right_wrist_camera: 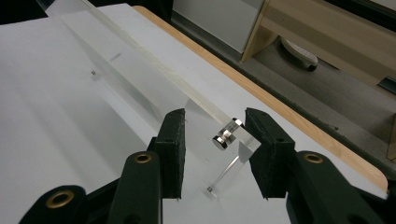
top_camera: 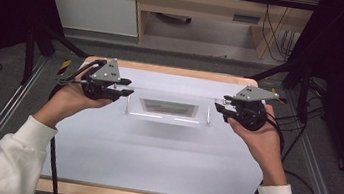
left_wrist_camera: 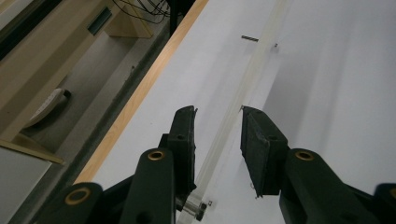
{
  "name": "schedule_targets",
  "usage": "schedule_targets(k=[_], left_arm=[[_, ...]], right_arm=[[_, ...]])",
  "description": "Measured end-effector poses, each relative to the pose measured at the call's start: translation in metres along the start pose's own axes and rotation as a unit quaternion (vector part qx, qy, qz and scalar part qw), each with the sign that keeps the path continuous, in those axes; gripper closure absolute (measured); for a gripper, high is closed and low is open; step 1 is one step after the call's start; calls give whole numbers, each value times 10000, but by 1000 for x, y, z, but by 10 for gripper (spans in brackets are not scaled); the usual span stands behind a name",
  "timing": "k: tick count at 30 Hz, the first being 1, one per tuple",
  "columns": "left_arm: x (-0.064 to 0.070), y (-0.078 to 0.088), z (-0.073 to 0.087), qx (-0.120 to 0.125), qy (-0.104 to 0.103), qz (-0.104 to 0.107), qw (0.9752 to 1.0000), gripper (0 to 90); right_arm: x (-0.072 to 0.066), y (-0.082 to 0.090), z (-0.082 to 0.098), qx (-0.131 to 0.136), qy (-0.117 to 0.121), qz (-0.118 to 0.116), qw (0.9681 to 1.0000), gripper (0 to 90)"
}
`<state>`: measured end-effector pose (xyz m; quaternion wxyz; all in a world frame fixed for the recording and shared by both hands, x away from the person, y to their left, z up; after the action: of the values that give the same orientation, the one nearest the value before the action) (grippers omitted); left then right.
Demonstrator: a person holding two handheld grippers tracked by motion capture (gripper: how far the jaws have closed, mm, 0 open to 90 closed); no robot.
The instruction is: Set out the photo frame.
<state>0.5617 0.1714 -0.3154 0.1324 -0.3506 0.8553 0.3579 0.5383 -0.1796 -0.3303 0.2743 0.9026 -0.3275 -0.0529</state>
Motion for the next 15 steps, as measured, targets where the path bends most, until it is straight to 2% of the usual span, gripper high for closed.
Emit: schedule_targets(k=[3,15], left_arm=[[-6,-3,-1,-53,-23,-48,10000,631],[-17,-11,0,38,287,-21,9996,604]], right_arm=[[1,0,-3,13,-26,-32,10000,612],[11,-6,-10,20,-68,31,10000,600]])
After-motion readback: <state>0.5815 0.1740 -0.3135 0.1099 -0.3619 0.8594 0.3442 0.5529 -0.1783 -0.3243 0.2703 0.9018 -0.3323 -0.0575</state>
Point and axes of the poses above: each handheld gripper's, and its own axes: y roughly backward along the jaws, z roughly out of its underside, x roughly to its right, the point moved 5 cm from there along -y, roughly forward along the jaws, and after that the axes turned 12 degrees about -z, right-handed, at the moved point
